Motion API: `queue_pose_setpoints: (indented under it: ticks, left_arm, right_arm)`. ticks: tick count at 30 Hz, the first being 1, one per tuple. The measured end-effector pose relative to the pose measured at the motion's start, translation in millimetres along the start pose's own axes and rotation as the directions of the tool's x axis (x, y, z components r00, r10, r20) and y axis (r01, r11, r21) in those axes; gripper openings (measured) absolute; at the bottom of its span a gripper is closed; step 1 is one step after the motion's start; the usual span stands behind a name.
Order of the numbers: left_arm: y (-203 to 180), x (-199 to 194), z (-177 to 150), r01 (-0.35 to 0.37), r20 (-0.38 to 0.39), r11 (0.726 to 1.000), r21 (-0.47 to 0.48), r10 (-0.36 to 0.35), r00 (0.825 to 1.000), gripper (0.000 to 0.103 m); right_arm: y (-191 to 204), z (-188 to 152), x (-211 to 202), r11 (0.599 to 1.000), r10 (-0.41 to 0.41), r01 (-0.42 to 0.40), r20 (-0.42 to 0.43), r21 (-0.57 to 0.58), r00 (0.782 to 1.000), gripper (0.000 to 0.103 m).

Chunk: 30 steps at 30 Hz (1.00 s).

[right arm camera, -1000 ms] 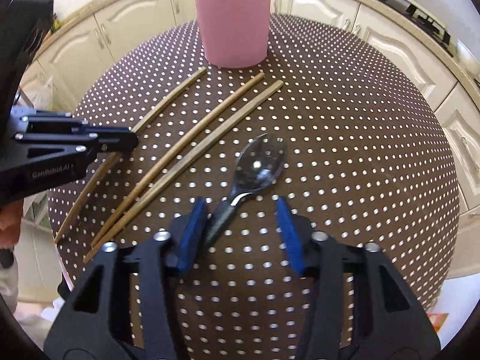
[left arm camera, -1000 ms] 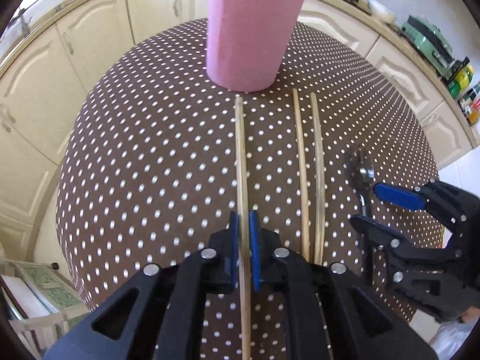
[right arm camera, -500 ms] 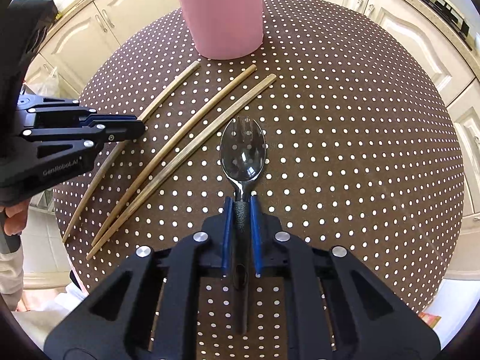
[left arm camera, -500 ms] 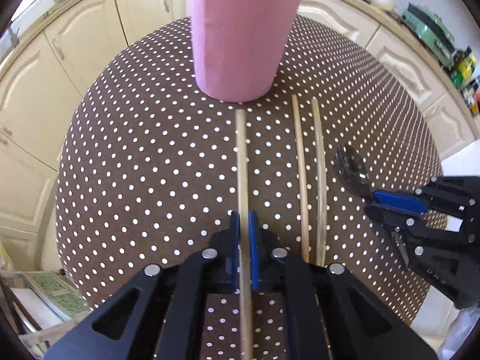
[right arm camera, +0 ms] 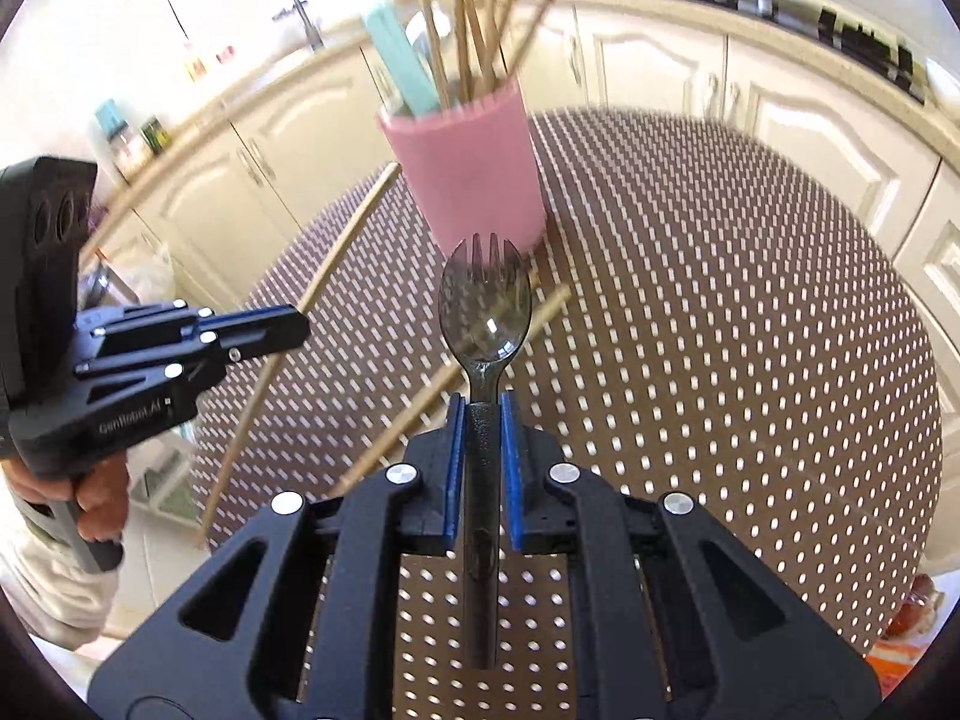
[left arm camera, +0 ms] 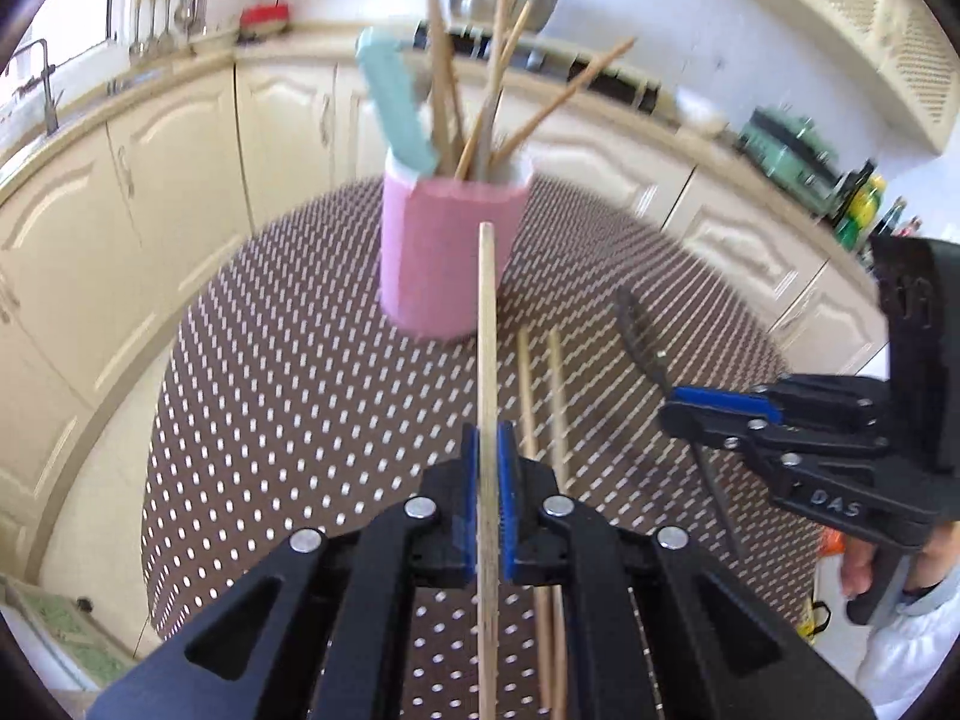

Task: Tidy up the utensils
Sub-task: 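Lift the chopstick with the left tool while the right tool carries the spoon over the pink cup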

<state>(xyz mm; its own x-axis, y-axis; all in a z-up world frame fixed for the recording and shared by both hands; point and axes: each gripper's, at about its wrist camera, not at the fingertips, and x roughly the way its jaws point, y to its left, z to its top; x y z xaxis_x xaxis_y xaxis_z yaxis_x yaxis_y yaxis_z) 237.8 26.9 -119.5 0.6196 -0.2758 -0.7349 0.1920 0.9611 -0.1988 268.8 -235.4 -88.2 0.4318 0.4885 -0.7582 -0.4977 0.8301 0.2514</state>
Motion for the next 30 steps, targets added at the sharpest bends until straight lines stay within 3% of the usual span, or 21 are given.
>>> queue_pose_setpoints:
  ticks: [3,6,11,17,24,30]
  left_arm:
    - [-3,-23,10,0.021,0.097,1.0,0.02,-0.023,0.995,0.006]
    - [-6,-44,24,0.052,0.208,0.998,0.035,-0.058,0.976,0.006]
    - [-6,-61,48,0.062,0.37,0.996,0.063,-0.081,0.925,0.006]
    - [0,-60,82,0.079,0.49,0.996,0.037,-0.087,0.867,0.006]
    - [3,-46,118,0.091,0.658,0.996,-0.009,-0.062,0.75,0.006]
    - [8,-37,133,0.102,0.737,0.994,-0.03,-0.046,0.675,0.006]
  right_arm:
    - [4,10,-18,1.0,0.025,-0.024,0.08,-0.009,0.997,0.012]
    - [4,22,-40,0.999,0.046,-0.044,0.171,-0.013,0.984,0.012]
    - [16,45,-57,0.999,0.039,-0.035,0.326,-0.017,0.945,0.012]
    - [30,67,-50,0.999,0.051,-0.046,0.457,-0.023,0.888,0.012]
    - [29,101,-26,0.997,0.068,-0.077,0.559,-0.008,0.826,0.012]
    - [30,121,-7,0.996,0.071,-0.09,0.607,0.001,0.791,0.012]
